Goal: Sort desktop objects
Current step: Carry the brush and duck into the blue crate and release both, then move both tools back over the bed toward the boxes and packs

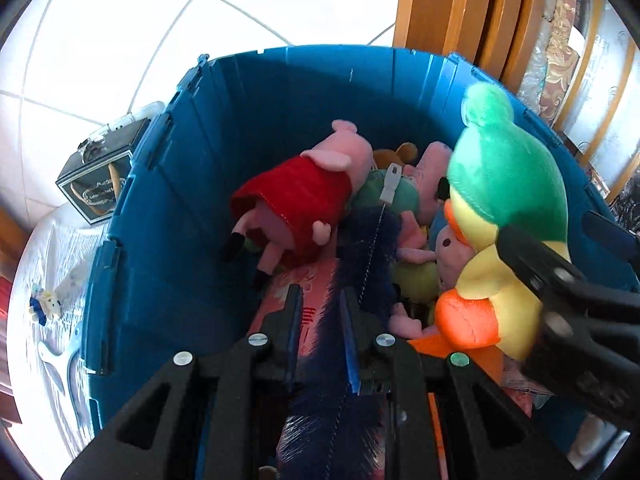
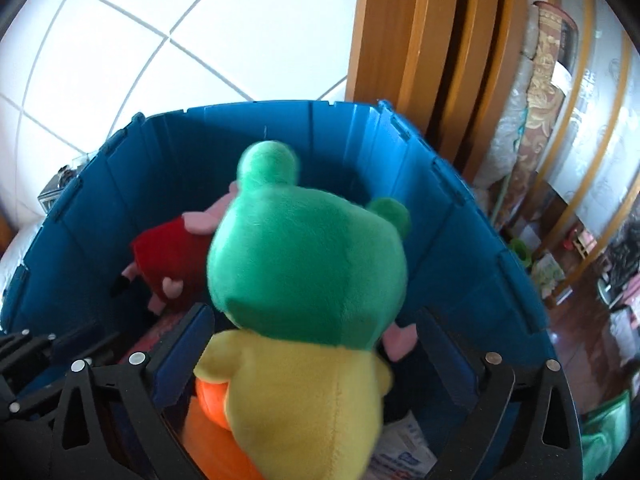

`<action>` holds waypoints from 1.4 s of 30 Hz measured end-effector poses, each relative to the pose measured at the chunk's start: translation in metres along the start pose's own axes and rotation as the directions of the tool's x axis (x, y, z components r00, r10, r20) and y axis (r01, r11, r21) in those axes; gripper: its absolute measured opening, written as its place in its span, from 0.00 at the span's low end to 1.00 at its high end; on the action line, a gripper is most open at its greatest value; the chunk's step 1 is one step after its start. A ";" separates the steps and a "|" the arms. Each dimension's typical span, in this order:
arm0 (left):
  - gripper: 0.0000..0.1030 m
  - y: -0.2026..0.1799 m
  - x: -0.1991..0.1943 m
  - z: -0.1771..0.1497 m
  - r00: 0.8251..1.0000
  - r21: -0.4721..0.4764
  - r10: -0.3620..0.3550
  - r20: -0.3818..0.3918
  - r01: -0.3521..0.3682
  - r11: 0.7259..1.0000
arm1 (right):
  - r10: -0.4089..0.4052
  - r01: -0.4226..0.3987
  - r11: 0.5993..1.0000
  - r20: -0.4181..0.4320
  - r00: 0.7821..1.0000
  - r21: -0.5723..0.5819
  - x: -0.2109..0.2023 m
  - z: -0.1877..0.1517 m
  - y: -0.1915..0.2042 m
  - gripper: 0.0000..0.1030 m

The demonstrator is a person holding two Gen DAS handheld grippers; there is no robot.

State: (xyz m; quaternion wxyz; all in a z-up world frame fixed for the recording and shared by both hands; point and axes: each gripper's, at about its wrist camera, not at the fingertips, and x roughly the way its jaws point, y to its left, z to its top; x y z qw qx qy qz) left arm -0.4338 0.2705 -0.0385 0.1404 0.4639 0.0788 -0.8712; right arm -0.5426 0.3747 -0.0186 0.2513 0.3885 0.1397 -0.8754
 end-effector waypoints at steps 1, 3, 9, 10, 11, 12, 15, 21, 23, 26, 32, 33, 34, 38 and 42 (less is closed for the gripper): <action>0.18 0.000 -0.002 0.000 1.000 0.002 0.000 0.010 0.000 1.000 | 0.007 -0.007 1.000 0.005 1.000 -0.001 -0.006 0.000 -0.001 1.00; 0.18 -0.003 -0.007 0.001 1.000 0.009 -0.002 0.027 0.002 1.000 | -0.025 0.025 1.000 0.031 0.999 -0.008 -0.022 -0.001 -0.004 1.00; 0.18 -0.016 -0.031 -0.006 0.997 0.069 -0.013 0.082 0.007 0.998 | -0.058 0.059 0.998 0.125 0.990 -0.003 -0.073 -0.016 -0.013 1.00; 0.18 -0.017 -0.038 -0.007 0.995 0.071 -0.027 0.095 0.020 0.997 | -0.069 0.070 0.998 0.142 0.987 -0.003 -0.082 -0.020 -0.015 1.00; 0.18 -0.015 -0.045 -0.009 0.993 0.066 -0.043 0.112 0.036 0.997 | -0.075 0.076 0.997 0.153 0.985 -0.002 -0.087 -0.022 -0.016 1.00; 0.18 -0.014 -0.052 -0.010 0.990 0.060 -0.057 0.126 0.050 0.997 | -0.081 0.082 0.997 0.164 0.983 0.003 -0.094 -0.026 -0.018 1.00; 0.18 -0.011 -0.073 -0.018 0.982 0.056 -0.071 0.174 0.062 0.997 | -0.096 0.094 0.995 0.187 0.978 0.021 -0.107 -0.035 -0.025 1.00; 0.51 -0.016 -0.096 -0.040 0.968 0.087 -0.121 0.220 0.104 0.991 | -0.144 0.136 0.989 0.200 0.969 0.049 -0.118 -0.055 -0.033 1.00; 0.57 -0.017 -0.104 -0.047 0.961 0.099 -0.116 0.252 0.094 0.991 | -0.152 0.143 0.988 0.190 0.970 0.058 -0.118 -0.064 -0.035 1.00; 0.57 -0.017 -0.116 -0.056 0.951 0.111 -0.120 0.287 0.092 0.990 | -0.141 0.131 0.989 0.171 0.975 0.068 -0.115 -0.074 -0.038 1.00; 0.58 -0.006 -0.134 -0.069 0.932 0.099 -0.120 0.342 0.092 0.991 | -0.161 0.151 0.985 0.125 0.979 0.084 -0.107 -0.098 -0.038 1.00; 0.58 -0.004 -0.137 -0.071 0.929 0.100 -0.120 0.350 0.090 0.991 | -0.163 0.154 0.984 0.117 0.980 0.087 -0.106 -0.101 -0.038 1.00; 0.58 -0.001 -0.140 -0.073 0.927 0.099 -0.119 0.357 0.089 0.991 | -0.165 0.155 0.984 0.113 0.980 0.090 -0.106 -0.102 -0.038 1.00; 0.58 0.016 -0.153 -0.080 0.914 0.082 -0.117 0.389 0.092 0.992 | -0.154 0.141 0.985 0.136 0.979 0.100 -0.116 -0.107 -0.028 1.00; 0.80 0.046 -0.164 -0.089 0.897 0.037 -0.082 0.434 0.073 0.997 | -0.100 0.089 0.994 0.199 0.975 0.064 -0.135 -0.104 0.003 1.00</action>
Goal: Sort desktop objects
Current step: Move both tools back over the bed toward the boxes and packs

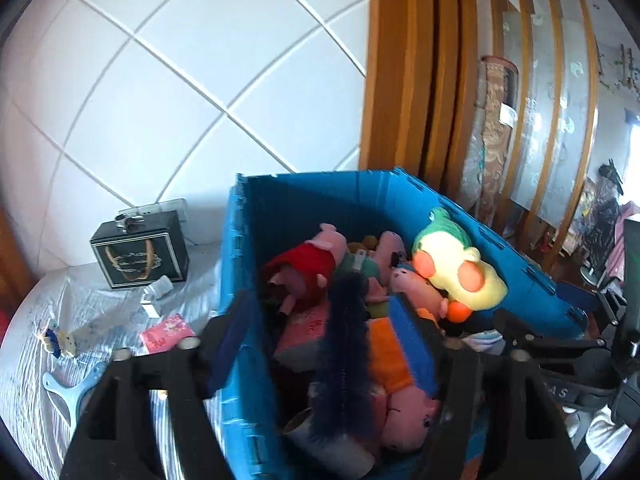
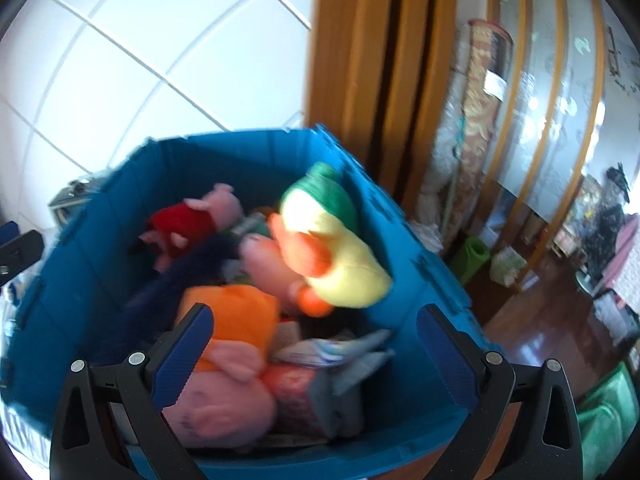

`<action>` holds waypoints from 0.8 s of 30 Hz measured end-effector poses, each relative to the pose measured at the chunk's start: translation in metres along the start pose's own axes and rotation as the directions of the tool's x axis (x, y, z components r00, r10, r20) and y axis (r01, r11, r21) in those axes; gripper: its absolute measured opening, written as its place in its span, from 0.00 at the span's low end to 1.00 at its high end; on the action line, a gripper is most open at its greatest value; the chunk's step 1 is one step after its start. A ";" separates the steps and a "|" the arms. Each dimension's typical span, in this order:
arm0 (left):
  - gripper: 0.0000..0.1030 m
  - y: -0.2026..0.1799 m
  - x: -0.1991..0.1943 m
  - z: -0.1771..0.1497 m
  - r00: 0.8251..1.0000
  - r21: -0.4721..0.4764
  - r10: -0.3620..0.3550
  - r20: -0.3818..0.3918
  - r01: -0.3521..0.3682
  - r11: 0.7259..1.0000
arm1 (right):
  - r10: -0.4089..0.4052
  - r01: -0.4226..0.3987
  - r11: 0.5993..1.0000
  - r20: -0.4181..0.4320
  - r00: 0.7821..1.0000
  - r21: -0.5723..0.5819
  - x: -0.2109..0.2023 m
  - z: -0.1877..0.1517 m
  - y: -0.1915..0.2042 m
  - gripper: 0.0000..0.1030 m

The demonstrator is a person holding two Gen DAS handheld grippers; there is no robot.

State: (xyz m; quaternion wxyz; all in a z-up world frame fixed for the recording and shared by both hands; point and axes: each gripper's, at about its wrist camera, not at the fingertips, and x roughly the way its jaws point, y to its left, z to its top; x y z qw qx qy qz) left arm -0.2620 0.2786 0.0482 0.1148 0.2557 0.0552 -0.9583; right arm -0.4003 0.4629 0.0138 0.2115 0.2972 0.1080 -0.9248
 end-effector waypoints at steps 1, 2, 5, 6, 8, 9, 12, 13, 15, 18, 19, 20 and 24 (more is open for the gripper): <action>0.83 0.009 -0.005 -0.001 1.000 -0.013 0.020 0.021 -0.020 1.000 | 0.017 -0.017 1.000 0.014 1.000 -0.009 -0.004 0.002 0.010 1.00; 0.86 0.019 -0.011 -0.002 0.998 -0.022 0.041 0.040 -0.040 0.999 | 0.037 -0.036 0.999 0.030 0.999 -0.020 -0.009 0.004 0.021 1.00; 0.88 0.051 -0.022 -0.004 0.993 -0.041 0.096 0.071 -0.093 0.995 | 0.103 -0.098 0.993 0.078 0.992 -0.061 -0.021 0.010 0.058 1.00; 0.88 0.062 -0.025 -0.005 0.991 -0.048 0.107 0.074 -0.104 0.993 | 0.118 -0.113 0.991 0.089 0.989 -0.067 -0.024 0.012 0.069 1.00; 0.88 0.087 -0.030 -0.007 0.988 -0.070 0.135 0.076 -0.130 0.989 | 0.153 -0.145 0.986 0.102 0.983 -0.084 -0.028 0.016 0.092 1.00; 0.88 0.100 -0.032 -0.008 0.986 -0.078 0.148 0.076 -0.142 0.987 | 0.176 -0.166 0.982 0.111 0.978 -0.095 -0.030 0.018 0.106 1.00; 0.88 0.141 -0.036 -0.016 0.979 -0.099 0.191 0.065 -0.184 0.978 | 0.231 -0.215 0.969 0.137 0.963 -0.120 -0.036 0.024 0.146 1.00; 0.88 0.157 -0.037 -0.019 0.977 -0.108 0.206 0.057 -0.199 0.974 | 0.248 -0.231 0.965 0.142 0.958 -0.126 -0.037 0.025 0.158 1.00; 0.88 0.188 -0.039 -0.026 0.973 -0.129 0.227 0.040 -0.220 0.967 | 0.284 -0.264 0.954 0.145 0.948 -0.142 -0.039 0.027 0.187 1.00; 0.88 0.232 -0.038 -0.040 0.966 -0.153 0.259 0.013 -0.254 0.955 | 0.328 -0.304 0.937 0.139 0.934 -0.170 -0.039 0.028 0.229 1.00; 0.88 0.249 -0.038 -0.045 0.963 -0.159 0.271 0.003 -0.267 0.951 | 0.343 -0.318 0.932 0.133 0.930 -0.177 -0.039 0.028 0.241 1.00; 0.88 0.264 -0.037 -0.050 0.959 -0.163 0.282 -0.009 -0.280 0.946 | 0.355 -0.331 0.926 0.125 0.926 -0.183 -0.037 0.027 0.255 1.00; 0.88 0.327 -0.033 -0.078 0.945 -0.191 0.322 -0.053 -0.326 0.926 | 0.392 -0.371 0.906 0.076 0.917 -0.203 -0.026 0.019 0.310 1.00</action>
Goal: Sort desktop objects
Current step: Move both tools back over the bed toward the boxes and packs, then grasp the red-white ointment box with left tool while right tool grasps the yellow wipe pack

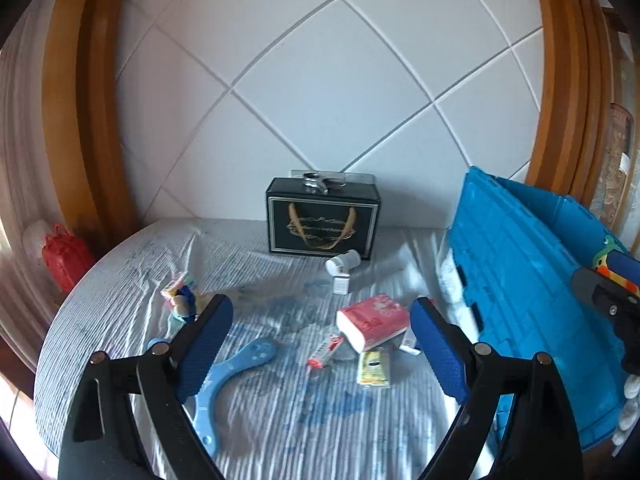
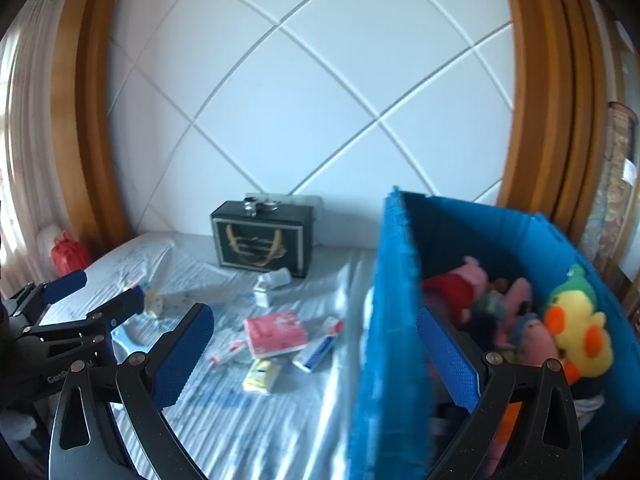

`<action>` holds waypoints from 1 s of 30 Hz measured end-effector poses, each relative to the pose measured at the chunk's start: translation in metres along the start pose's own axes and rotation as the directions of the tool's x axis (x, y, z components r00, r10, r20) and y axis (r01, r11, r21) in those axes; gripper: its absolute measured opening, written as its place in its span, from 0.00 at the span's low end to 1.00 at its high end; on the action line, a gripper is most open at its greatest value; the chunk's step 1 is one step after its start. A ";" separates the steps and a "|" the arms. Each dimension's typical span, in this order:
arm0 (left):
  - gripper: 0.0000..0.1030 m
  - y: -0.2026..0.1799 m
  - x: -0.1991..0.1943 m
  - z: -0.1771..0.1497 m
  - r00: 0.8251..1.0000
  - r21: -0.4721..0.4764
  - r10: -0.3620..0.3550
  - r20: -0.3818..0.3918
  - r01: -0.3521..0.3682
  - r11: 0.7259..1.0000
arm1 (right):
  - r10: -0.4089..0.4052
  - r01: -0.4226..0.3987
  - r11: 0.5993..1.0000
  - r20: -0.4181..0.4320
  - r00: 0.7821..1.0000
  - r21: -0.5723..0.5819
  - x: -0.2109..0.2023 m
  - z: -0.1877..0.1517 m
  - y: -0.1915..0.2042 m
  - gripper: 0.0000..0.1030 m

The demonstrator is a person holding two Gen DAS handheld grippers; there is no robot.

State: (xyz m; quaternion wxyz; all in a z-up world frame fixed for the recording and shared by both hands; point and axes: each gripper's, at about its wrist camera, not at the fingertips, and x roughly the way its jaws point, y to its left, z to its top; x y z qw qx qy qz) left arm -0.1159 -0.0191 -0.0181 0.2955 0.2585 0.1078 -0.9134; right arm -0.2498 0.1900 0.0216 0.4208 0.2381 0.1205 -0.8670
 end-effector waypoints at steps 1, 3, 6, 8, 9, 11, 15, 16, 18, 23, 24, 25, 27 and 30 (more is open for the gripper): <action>0.88 0.015 0.008 -0.005 1.000 -0.005 0.015 -0.012 -0.015 1.000 | 0.006 -0.006 1.000 -0.012 1.000 0.000 0.007 -0.002 0.008 1.00; 0.88 0.045 0.026 -0.018 0.998 -0.007 0.052 -0.046 -0.052 0.999 | 0.014 -0.014 1.000 -0.046 0.999 0.009 0.026 -0.007 0.025 1.00; 0.88 0.085 0.057 -0.041 0.988 -0.024 0.082 -0.132 -0.086 0.996 | 0.020 -0.017 1.000 -0.124 0.992 0.025 0.062 -0.021 0.042 1.00; 0.88 0.110 0.080 -0.060 0.973 -0.040 0.096 -0.209 -0.106 0.994 | 0.015 -0.009 0.999 -0.186 0.982 0.035 0.088 -0.033 0.047 1.00; 0.88 0.121 0.090 -0.069 0.966 -0.046 0.099 -0.240 -0.113 0.993 | 0.014 -0.006 0.999 -0.209 0.978 0.041 0.099 -0.039 0.046 1.00; 0.88 0.138 0.107 -0.086 0.952 -0.058 0.105 -0.288 -0.127 0.990 | -0.004 0.018 0.999 -0.279 0.960 0.047 0.126 -0.055 0.048 1.00; 0.88 0.143 0.139 -0.105 0.933 -0.062 0.059 -0.354 -0.086 0.994 | -0.040 0.066 0.996 -0.369 0.928 0.059 0.166 -0.084 0.047 1.00; 0.88 0.139 0.146 -0.107 0.931 -0.053 0.044 -0.363 -0.068 0.996 | -0.047 0.079 0.995 -0.392 0.919 0.067 0.178 -0.093 0.046 1.00; 0.88 0.128 0.164 -0.110 0.925 -0.033 0.021 -0.380 -0.036 0.999 | -0.046 0.097 0.991 -0.437 0.898 0.094 0.199 -0.106 0.043 1.00; 0.88 0.077 0.213 -0.117 0.917 0.039 -0.066 -0.394 0.089 0.995 | -0.018 0.096 0.987 -0.504 0.864 0.130 0.238 -0.135 0.044 1.00; 0.88 0.066 0.223 -0.119 0.914 0.060 -0.076 -0.399 0.109 0.992 | -0.020 0.100 0.987 -0.514 0.858 0.129 0.244 -0.139 0.044 1.00; 0.88 0.054 0.233 -0.121 0.911 0.082 -0.086 -0.404 0.130 0.988 | -0.023 0.106 0.986 -0.526 0.850 0.128 0.251 -0.143 0.045 1.00; 0.85 0.033 0.252 -0.122 0.905 0.112 -0.111 -0.411 0.171 0.979 | -0.018 0.112 0.984 -0.542 0.840 0.141 0.262 -0.149 0.046 1.00; 0.74 0.006 0.284 -0.125 0.891 0.150 -0.128 -0.436 0.212 0.966 | -0.009 0.125 0.977 -0.550 0.835 0.174 0.276 -0.153 0.044 1.00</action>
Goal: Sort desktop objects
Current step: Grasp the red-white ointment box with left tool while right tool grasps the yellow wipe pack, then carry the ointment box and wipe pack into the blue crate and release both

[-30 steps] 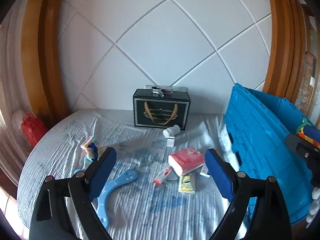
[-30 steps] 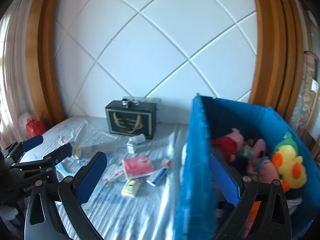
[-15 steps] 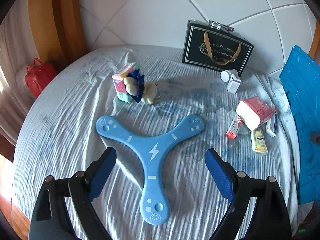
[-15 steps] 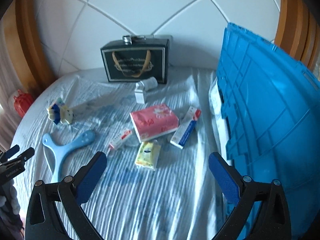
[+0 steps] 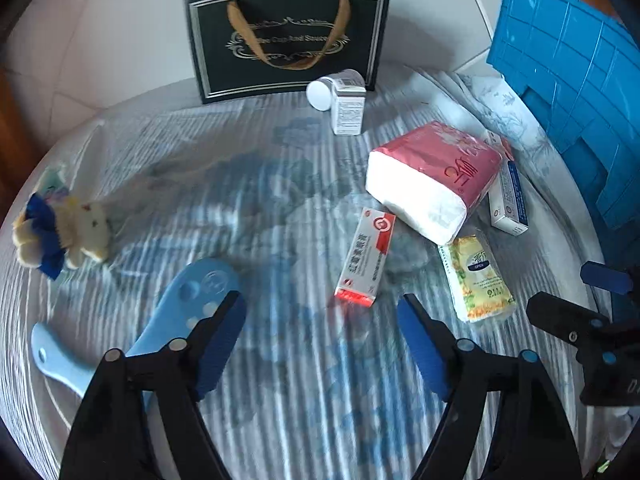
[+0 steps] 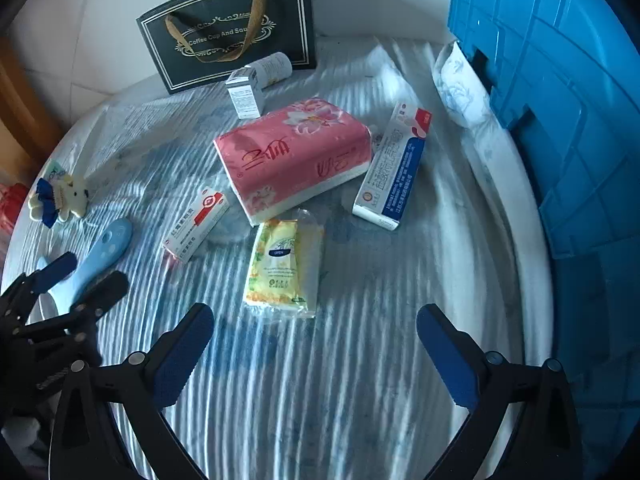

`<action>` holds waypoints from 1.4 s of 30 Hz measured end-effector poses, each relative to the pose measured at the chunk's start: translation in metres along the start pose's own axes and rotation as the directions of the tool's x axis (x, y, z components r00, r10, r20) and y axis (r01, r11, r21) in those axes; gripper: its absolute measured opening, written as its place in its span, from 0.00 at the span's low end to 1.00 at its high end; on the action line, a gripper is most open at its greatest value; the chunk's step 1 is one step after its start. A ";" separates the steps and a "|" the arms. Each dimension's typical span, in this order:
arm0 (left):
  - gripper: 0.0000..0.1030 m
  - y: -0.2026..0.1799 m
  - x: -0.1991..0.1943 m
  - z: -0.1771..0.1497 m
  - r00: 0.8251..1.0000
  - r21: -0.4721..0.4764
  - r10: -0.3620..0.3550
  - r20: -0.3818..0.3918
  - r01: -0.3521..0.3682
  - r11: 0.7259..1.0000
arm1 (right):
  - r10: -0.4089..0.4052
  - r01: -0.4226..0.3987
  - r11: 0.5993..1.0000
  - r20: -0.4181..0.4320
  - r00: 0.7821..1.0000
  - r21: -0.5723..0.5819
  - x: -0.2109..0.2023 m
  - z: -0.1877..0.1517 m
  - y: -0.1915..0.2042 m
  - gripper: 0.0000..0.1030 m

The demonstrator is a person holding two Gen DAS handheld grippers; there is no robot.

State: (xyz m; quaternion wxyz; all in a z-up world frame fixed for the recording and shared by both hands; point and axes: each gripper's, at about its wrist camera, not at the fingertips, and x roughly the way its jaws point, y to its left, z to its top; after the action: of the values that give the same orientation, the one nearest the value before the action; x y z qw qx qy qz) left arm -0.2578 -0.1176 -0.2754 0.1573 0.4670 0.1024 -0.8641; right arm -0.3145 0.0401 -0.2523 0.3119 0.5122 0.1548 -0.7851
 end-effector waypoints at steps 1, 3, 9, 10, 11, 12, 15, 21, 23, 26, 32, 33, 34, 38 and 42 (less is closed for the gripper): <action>0.74 -0.004 0.008 0.003 1.000 0.009 0.006 -0.003 -0.006 1.000 | -0.004 0.004 1.000 0.004 1.000 0.009 0.002 0.002 -0.001 0.98; 0.71 -0.012 0.021 0.008 1.000 0.023 0.004 0.001 -0.004 1.000 | -0.013 0.013 1.000 0.010 1.000 0.024 0.007 0.007 -0.004 0.88; 0.44 -0.022 0.044 0.012 0.999 0.057 -0.029 -0.018 0.030 0.998 | 0.014 -0.014 0.999 -0.025 1.000 0.031 0.028 0.013 -0.002 0.84; 0.40 -0.023 0.044 0.011 0.999 0.064 -0.039 -0.021 0.040 0.997 | 0.016 -0.015 0.999 -0.034 0.999 0.028 0.033 0.013 0.000 0.84; 0.35 -0.023 0.042 0.009 0.999 0.067 -0.042 -0.012 0.043 0.997 | 0.018 -0.017 1.000 -0.041 0.999 0.025 0.036 0.013 0.001 0.83; 0.29 -0.022 0.041 0.008 0.999 0.063 -0.048 -0.007 0.048 0.997 | 0.017 -0.016 1.000 -0.046 0.999 0.024 0.040 0.013 0.002 0.81; 0.25 -0.015 0.037 0.003 0.997 0.034 -0.071 0.003 0.071 0.997 | 0.024 -0.023 1.000 -0.066 0.998 0.021 0.049 0.014 0.006 0.80; 0.25 -0.010 0.025 -0.006 0.997 -0.010 -0.082 0.002 0.082 0.997 | -0.001 -0.002 0.999 -0.083 0.997 -0.040 0.060 0.008 0.017 0.56; 0.25 -0.010 0.014 -0.009 0.997 -0.014 -0.079 0.014 0.079 0.997 | -0.011 0.007 0.998 -0.063 0.998 -0.069 0.053 0.006 0.022 0.40; 0.25 -0.010 -0.008 -0.010 0.996 -0.018 -0.076 0.046 0.077 0.997 | -0.011 0.009 0.997 -0.018 1.000 -0.079 0.036 0.005 0.023 0.24; 0.25 -0.013 -0.054 -0.015 0.992 -0.010 -0.065 0.112 0.067 0.998 | 0.037 -0.033 0.995 0.041 0.998 -0.090 -0.002 -0.001 0.025 0.16; 0.25 -0.013 -0.061 -0.017 0.990 -0.008 -0.064 0.123 0.066 0.998 | 0.046 -0.041 0.995 0.049 0.998 -0.093 -0.009 -0.004 0.025 0.16; 0.25 -0.014 -0.070 -0.018 0.989 -0.006 -0.064 0.136 0.066 0.998 | 0.056 -0.050 0.994 0.055 0.997 -0.096 -0.015 -0.006 0.027 0.16; 0.25 -0.016 -0.101 -0.022 0.981 -0.010 -0.058 0.184 0.061 0.998 | 0.078 -0.061 0.990 0.132 0.988 -0.129 -0.054 -0.015 0.033 0.16; 0.25 -0.025 -0.139 -0.023 0.967 -0.001 -0.044 0.251 0.045 0.999 | 0.100 -0.064 0.985 0.232 0.968 -0.159 -0.102 -0.018 0.039 0.16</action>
State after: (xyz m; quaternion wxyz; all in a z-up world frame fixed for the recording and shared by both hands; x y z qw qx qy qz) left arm -0.1777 -0.0621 -0.1710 0.1511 0.3512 0.0951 -0.9191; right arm -0.2480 0.0546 -0.1654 0.3981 0.3950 0.1534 -0.8136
